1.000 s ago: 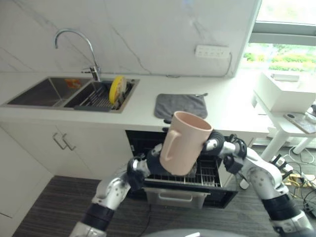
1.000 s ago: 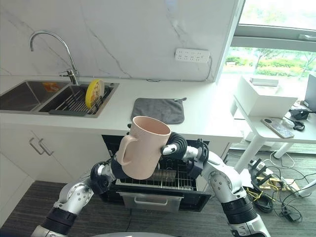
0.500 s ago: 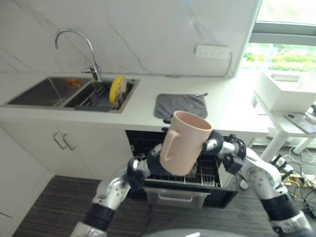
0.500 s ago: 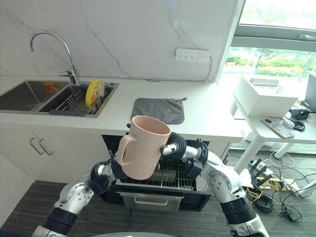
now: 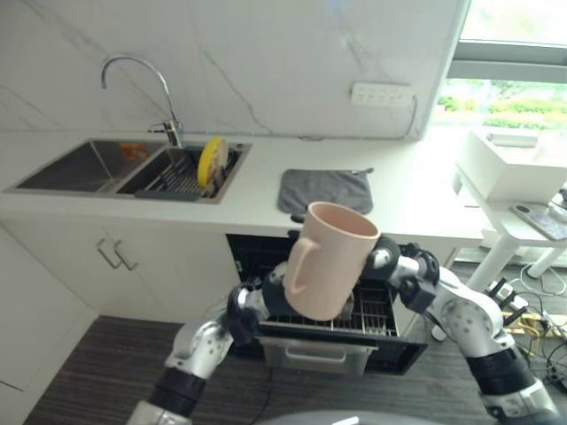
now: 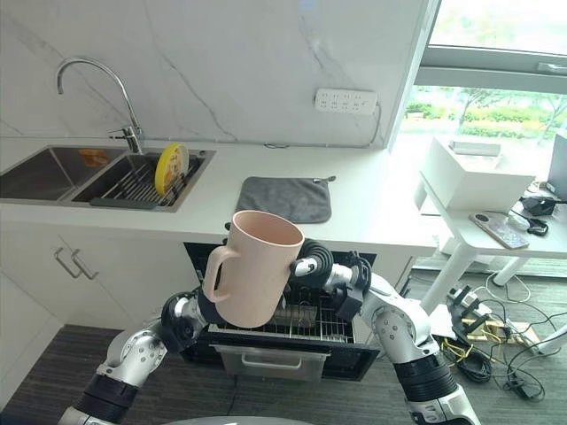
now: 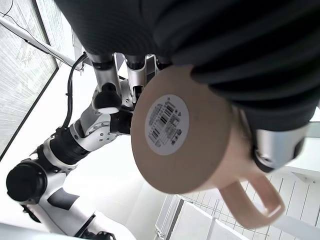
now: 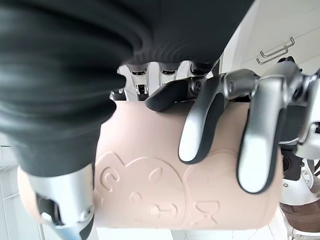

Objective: Place the dishes in the dishwasher.

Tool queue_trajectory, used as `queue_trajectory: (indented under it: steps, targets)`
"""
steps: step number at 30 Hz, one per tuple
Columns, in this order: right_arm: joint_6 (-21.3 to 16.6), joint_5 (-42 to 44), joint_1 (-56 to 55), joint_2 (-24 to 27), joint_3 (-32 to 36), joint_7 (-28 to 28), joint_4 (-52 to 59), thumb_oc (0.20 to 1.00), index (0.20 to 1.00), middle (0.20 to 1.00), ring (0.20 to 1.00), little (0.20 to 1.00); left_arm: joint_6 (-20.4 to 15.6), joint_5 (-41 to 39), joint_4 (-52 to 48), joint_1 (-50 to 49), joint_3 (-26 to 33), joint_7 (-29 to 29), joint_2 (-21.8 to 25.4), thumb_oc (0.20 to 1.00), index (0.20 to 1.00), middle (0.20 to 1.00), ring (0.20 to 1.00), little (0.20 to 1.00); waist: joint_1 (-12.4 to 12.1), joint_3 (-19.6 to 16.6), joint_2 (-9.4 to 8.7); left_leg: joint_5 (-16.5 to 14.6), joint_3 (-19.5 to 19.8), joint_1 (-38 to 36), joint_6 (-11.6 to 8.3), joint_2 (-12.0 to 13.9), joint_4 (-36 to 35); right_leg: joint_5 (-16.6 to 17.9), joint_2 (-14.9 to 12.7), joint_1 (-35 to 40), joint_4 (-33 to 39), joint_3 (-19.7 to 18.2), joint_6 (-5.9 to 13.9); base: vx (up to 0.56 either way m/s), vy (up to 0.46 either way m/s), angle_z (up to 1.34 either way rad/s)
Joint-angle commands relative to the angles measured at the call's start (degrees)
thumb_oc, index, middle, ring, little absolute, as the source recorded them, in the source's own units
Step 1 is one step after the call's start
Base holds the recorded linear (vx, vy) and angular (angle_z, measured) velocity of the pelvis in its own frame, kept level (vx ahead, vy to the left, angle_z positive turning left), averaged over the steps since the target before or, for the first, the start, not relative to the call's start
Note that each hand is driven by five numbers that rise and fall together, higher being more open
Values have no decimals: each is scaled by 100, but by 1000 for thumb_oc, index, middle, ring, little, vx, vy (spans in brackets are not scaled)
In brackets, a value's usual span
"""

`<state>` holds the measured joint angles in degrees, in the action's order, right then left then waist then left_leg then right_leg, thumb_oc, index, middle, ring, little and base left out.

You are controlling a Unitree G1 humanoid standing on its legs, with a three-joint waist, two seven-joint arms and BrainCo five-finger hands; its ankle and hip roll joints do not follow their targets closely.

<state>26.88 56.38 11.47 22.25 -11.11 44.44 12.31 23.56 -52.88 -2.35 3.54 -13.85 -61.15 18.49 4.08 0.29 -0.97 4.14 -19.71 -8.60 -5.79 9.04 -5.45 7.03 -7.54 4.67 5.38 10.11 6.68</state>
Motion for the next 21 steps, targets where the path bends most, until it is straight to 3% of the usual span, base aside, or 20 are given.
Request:
queue_trajectory:
  steps: [1,13,21]
  targets:
    - [-35,514,425,-396,-443,526,897,1000,1000,1000,1000,1000,-296,-191,58,567,172,281,-77,200,200,200,200,200,-57,214,19,-497,145,-232,81,63,45,-495,-69,327,-38,244,103,0,0,0]
    - [-315,341,498,-322,-319,457,918,1000,1000,1000,1000,1000,-263,-161,121,490,220,328,-119,200,200,200,200,200,-41,210,20,-499,120,-247,84,67,45,-486,-63,325,-38,217,98,0,0,0]
    - [-288,334,542,-306,-297,493,985,1000,1000,1000,1000,1000,-257,-118,193,431,247,320,-134,200,200,200,200,200,-54,206,25,-499,128,-242,89,63,45,-487,-61,323,-38,218,92,0,0,0]
